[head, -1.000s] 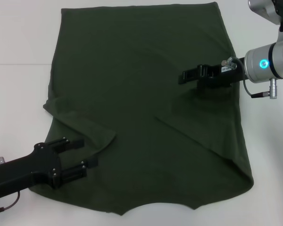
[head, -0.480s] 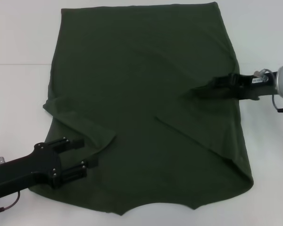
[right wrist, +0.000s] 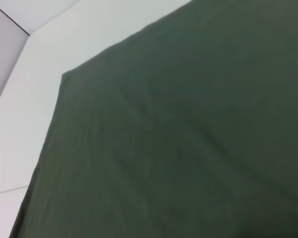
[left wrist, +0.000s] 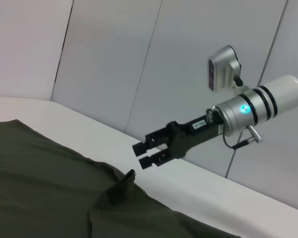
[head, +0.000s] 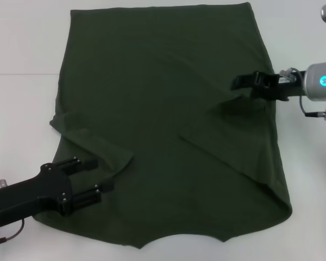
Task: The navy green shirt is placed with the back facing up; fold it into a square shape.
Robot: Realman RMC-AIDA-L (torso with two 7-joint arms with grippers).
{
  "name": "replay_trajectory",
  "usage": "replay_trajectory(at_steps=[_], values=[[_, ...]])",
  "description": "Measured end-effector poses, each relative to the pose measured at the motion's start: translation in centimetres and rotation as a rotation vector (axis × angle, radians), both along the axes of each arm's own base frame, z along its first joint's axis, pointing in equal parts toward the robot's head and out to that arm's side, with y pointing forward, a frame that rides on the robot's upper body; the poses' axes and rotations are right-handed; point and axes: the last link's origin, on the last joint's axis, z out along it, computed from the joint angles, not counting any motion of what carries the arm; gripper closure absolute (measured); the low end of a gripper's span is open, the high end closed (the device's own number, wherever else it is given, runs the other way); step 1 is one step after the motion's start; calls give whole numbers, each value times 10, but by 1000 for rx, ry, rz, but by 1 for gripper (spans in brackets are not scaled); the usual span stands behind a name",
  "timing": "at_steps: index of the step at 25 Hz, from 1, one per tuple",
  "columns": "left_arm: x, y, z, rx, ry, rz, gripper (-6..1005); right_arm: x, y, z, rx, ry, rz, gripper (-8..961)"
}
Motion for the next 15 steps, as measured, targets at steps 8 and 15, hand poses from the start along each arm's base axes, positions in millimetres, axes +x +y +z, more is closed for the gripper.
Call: replay_trajectory(at_steps=[8,15], values=[[0,0,0,4,-5,3,300,-8,8,3,74,52,27,247],[1,1,0,3,-22,20,300,5,-8,19,95,131,110,247]])
